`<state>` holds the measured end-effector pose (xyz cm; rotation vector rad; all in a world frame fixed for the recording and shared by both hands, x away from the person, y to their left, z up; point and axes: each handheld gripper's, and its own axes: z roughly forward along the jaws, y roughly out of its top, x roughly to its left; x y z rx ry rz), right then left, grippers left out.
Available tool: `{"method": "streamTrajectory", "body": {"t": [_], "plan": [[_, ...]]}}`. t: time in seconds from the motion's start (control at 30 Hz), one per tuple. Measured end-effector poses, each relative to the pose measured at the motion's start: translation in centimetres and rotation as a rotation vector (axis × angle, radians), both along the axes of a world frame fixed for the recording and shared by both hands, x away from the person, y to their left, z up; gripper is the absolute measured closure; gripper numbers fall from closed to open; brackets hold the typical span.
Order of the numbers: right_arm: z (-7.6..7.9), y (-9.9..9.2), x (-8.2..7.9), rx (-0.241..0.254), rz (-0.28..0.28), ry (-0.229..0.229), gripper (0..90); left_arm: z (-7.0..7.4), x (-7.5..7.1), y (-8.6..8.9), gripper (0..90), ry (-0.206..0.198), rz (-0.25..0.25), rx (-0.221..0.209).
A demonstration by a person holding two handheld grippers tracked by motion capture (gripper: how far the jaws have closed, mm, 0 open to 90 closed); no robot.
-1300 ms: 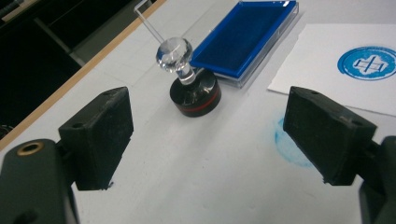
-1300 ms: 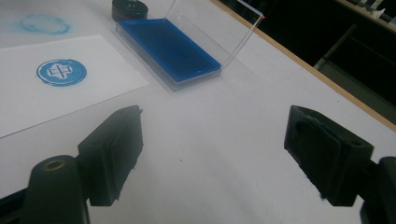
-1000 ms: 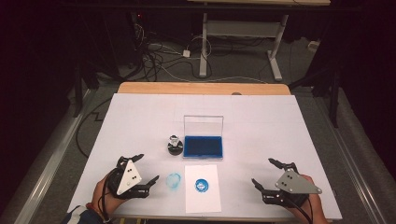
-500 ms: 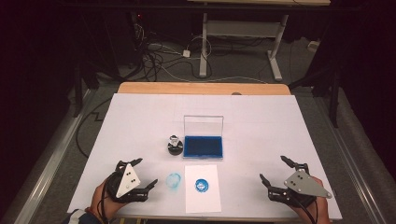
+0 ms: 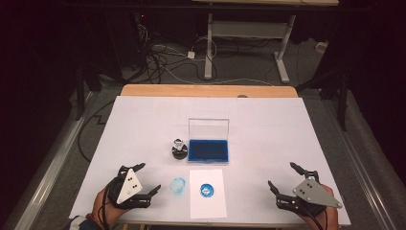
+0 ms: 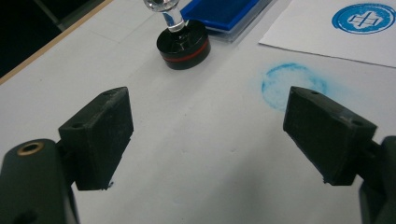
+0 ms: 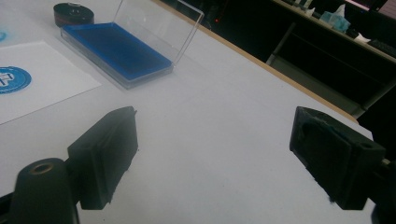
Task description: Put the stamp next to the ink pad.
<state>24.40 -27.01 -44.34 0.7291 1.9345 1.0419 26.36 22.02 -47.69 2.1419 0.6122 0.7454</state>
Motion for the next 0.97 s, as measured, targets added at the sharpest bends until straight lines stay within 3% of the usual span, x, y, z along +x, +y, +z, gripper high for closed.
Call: {"method": "streamTrajectory", "body": {"t": [0.97], "plan": [[-0.39, 0.11, 0.24, 0.0, 0.019, 0.018, 15.5, -0.19, 0.76, -0.28, 15.4, 0.031, -0.01, 0.01]]}}
